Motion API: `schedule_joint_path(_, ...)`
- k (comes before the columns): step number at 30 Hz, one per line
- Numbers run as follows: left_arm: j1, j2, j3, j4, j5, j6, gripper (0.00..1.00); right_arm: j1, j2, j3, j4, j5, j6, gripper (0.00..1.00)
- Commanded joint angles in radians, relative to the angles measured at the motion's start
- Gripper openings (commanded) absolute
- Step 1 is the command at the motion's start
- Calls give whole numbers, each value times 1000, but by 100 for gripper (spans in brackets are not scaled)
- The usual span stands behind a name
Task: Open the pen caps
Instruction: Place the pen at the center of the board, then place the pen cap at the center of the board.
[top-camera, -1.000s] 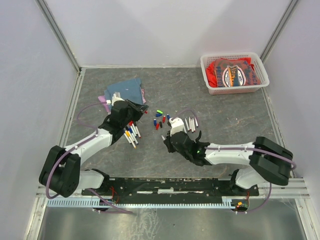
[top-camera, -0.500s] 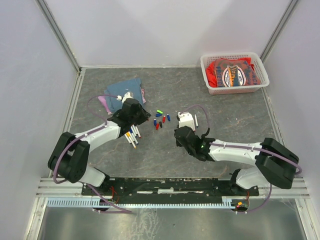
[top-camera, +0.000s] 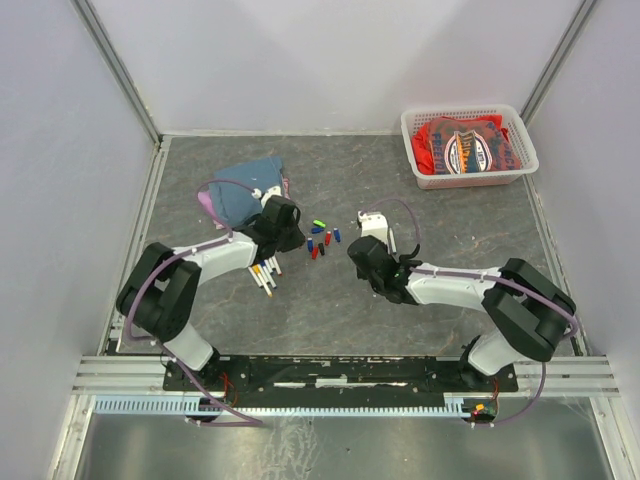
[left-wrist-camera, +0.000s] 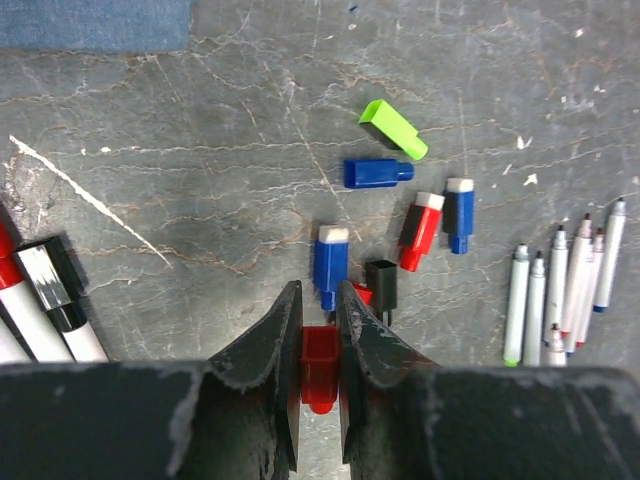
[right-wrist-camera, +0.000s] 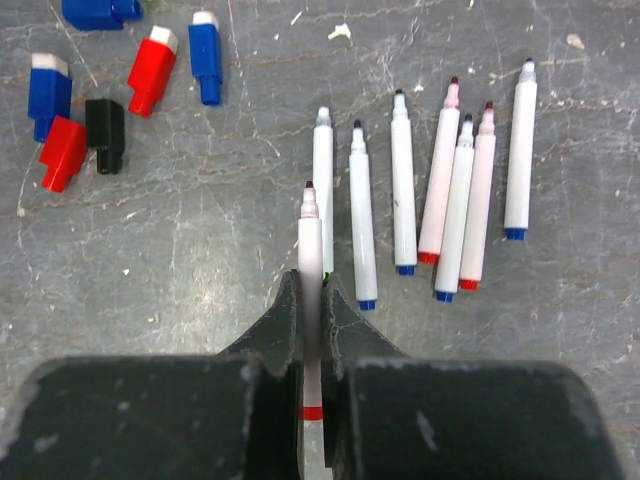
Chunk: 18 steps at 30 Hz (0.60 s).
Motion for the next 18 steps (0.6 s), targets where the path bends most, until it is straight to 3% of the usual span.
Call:
schedule_joint_path(1,-15,24,52,-13,-45,65,5,-31,29,69,9,13,-47,4)
schedule_joint_path(18,-35,92,79,-28,-43,75,25,-99,161,151,14,-37,-95,16)
